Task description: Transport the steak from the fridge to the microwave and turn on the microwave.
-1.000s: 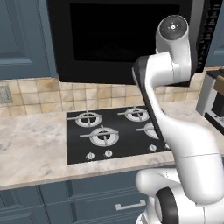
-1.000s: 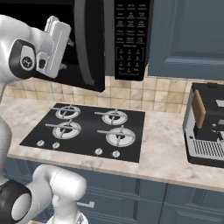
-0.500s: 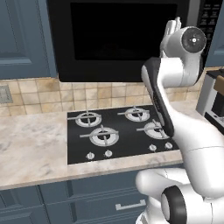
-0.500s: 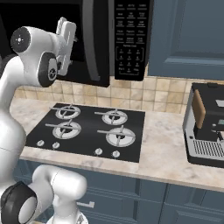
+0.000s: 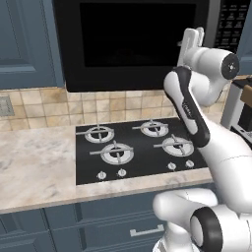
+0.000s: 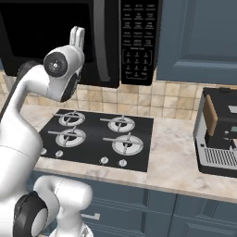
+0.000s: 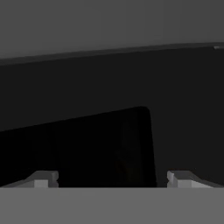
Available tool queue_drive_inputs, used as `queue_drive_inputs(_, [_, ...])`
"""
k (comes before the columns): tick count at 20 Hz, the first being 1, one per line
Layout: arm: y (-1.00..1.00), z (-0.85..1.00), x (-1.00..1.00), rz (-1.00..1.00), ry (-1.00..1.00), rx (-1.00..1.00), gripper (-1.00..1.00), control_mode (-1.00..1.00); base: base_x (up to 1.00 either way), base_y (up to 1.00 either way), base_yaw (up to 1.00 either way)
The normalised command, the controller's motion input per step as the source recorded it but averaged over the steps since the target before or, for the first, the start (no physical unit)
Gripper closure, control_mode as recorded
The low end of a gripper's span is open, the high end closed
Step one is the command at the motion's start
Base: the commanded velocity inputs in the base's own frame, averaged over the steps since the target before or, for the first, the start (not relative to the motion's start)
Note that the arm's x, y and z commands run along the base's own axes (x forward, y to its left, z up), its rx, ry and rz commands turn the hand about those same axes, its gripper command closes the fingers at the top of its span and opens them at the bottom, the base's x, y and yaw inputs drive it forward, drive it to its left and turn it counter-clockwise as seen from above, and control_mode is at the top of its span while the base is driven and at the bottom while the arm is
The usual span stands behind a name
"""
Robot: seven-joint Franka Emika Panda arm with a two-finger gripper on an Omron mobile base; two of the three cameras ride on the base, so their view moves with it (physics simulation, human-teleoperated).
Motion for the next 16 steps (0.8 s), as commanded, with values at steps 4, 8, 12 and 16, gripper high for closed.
queue_drive_inputs(4, [0.02,0.00,0.31,0.19,-0.01,0.00,-1.00,-1.00,0.00,0.00,0.00])
queue_drive_inputs(8, [0.01,0.03,0.26,0.14,0.00,0.00,-1.00,-1.00,0.00,0.00,0.00])
queue_drive_inputs(12, [0.02,0.02,0.22,0.11,0.00,0.00,-1.00,-1.00,0.00,0.00,0.00])
queue_drive_inputs(16, [0.05,0.00,0.16,0.09,0.01,-0.03,-1.00,-1.00,0.00,0.00,0.00])
